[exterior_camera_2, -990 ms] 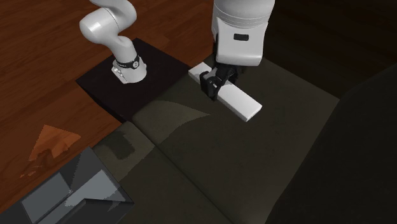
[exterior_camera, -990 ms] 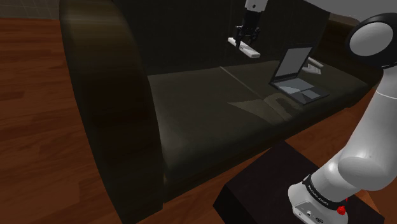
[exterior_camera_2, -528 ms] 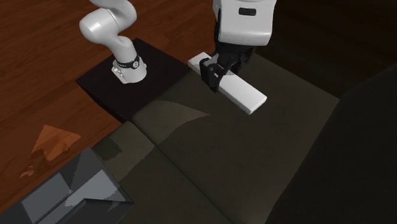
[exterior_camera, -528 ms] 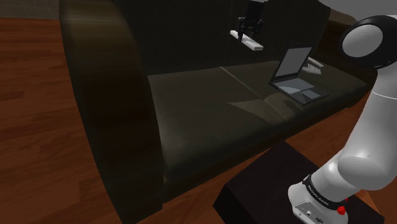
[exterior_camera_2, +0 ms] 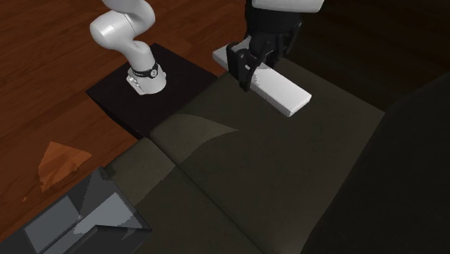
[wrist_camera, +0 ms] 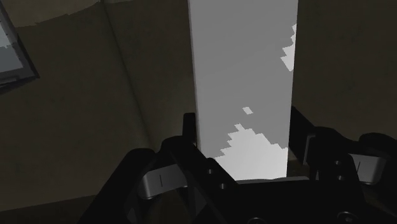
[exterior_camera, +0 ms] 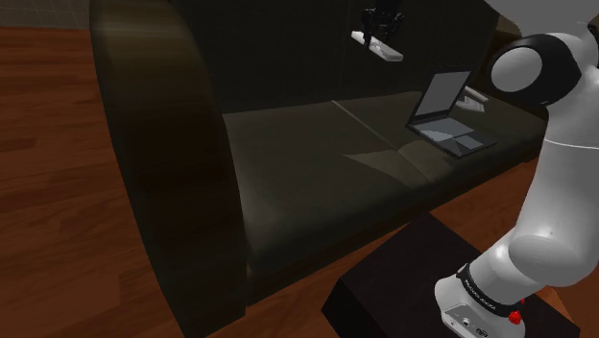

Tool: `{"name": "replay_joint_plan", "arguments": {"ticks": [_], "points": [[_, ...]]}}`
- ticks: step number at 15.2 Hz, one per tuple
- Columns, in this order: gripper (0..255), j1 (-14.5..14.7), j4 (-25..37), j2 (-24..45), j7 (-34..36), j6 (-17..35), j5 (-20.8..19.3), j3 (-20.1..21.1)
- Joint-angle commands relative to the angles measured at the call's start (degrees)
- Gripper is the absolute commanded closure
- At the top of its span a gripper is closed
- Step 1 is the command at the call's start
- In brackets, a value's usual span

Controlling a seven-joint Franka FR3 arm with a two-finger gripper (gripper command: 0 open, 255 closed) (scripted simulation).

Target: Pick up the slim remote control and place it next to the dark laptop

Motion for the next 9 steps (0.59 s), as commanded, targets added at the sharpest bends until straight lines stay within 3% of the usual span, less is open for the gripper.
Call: {"name": "replay_joint_plan", "arguments": {"ticks": [1, 2, 5, 9], "points": [[255, -0.45, 6.00, 2.62, -0.05, -3.41, 0.33, 0.03], [255, -0.81, 10.36, 4.67, -0.05, -5.72, 0.58, 0.08], [255, -2.38, -2.57, -3.23, -3.37, -0.66, -0.08, -0.90], [255, -5.01, -11.64, -9.19, -7.94, 2.51, -0.55, -2.41]]}}
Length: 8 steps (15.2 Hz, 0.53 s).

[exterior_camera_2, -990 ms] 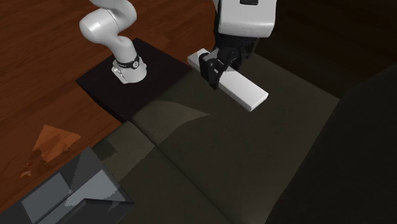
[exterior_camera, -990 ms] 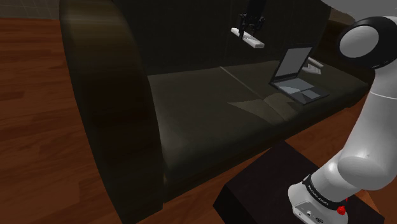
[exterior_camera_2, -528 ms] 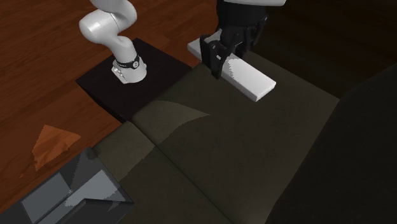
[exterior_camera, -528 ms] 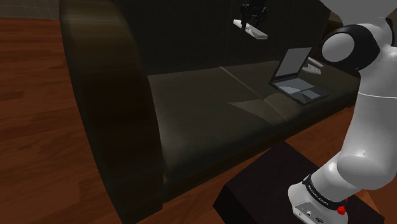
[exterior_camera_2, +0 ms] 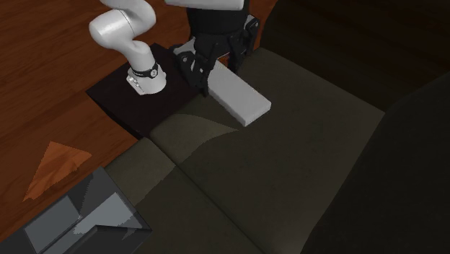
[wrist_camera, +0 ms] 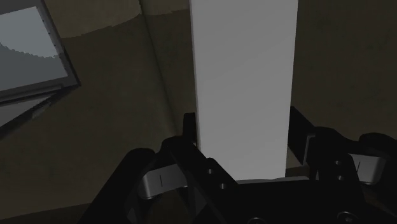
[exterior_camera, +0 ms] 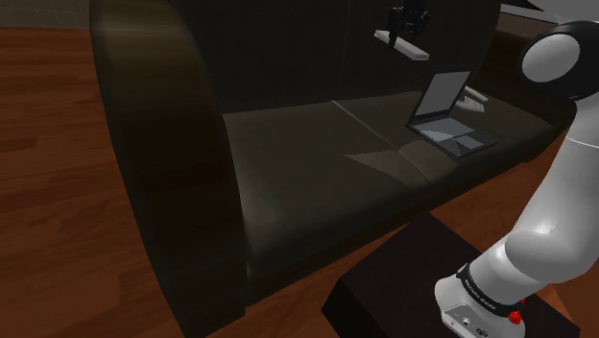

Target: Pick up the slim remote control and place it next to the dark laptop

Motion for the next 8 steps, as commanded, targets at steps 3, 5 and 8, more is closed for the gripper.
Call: {"name": "replay_joint_plan", "arguments": {"ticks": [3, 5, 8], "points": [[255, -2.82, -6.74, -4.59, -4.86, 2.24, -0.37, -1.66], [255, -4.26, -8.95, -6.15, -7.32, 2.92, -0.50, -2.59], [255, -6.50, -11.36, -7.87, -11.10, 3.66, -0.65, -4.05]]}}
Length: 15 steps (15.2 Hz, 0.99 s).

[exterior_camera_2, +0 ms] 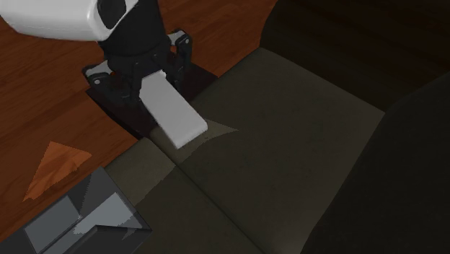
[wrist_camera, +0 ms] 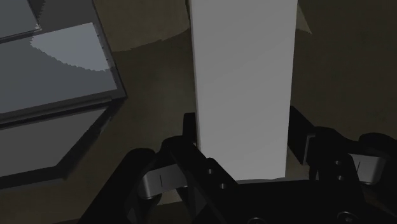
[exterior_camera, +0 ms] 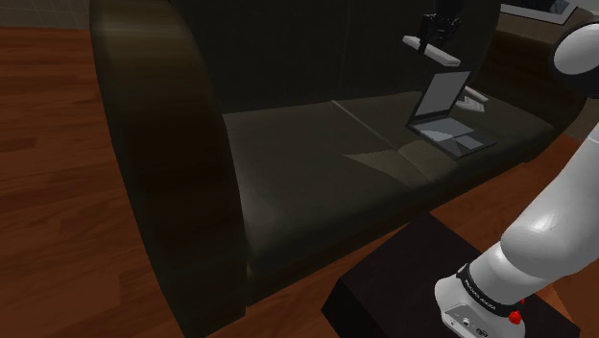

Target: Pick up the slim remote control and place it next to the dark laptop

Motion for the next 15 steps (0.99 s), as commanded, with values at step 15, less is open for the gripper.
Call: {"name": "replay_joint_plan", "arguments": {"ticks": [15], "points": [[255, -7.49, -9.59, -4.24, -13.08, 5.58, -0.44, -5.27]]}}
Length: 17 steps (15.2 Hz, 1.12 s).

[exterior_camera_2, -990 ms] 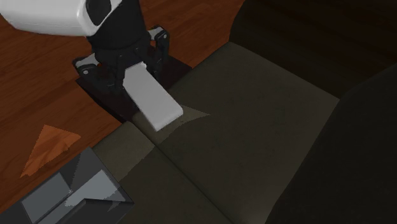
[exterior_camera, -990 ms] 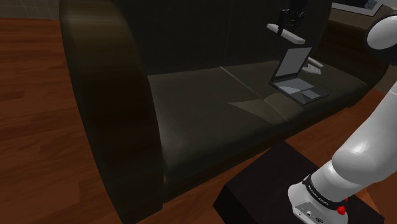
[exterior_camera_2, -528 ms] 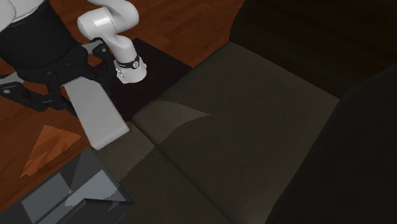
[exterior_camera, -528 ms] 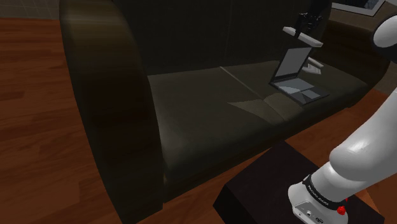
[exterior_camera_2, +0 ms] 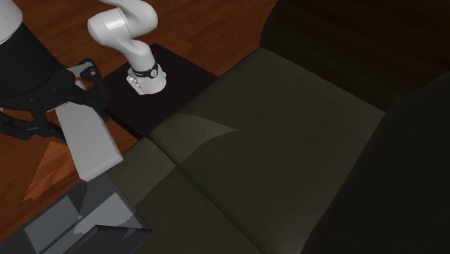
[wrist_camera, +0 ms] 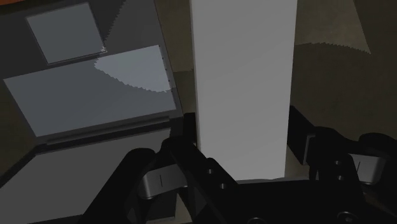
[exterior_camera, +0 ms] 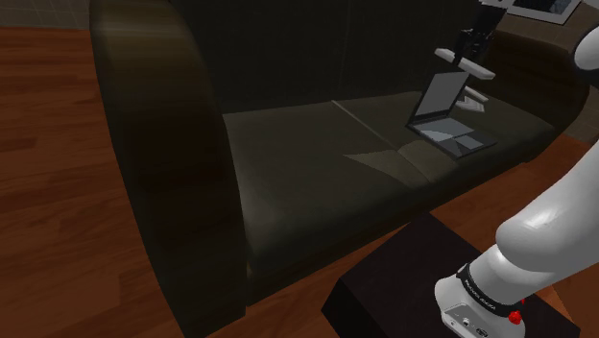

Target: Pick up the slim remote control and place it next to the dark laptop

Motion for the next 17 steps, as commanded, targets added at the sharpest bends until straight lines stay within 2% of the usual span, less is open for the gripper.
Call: {"name": "replay_joint_plan", "arguments": {"ticks": [1, 17], "points": [[255, 0.08, -2.27, -0.61, 0.03, 1.74, -0.19, 0.02], [255, 0.66, -18.68, -3.78, 0.87, 15.12, -1.17, 0.36]]}}
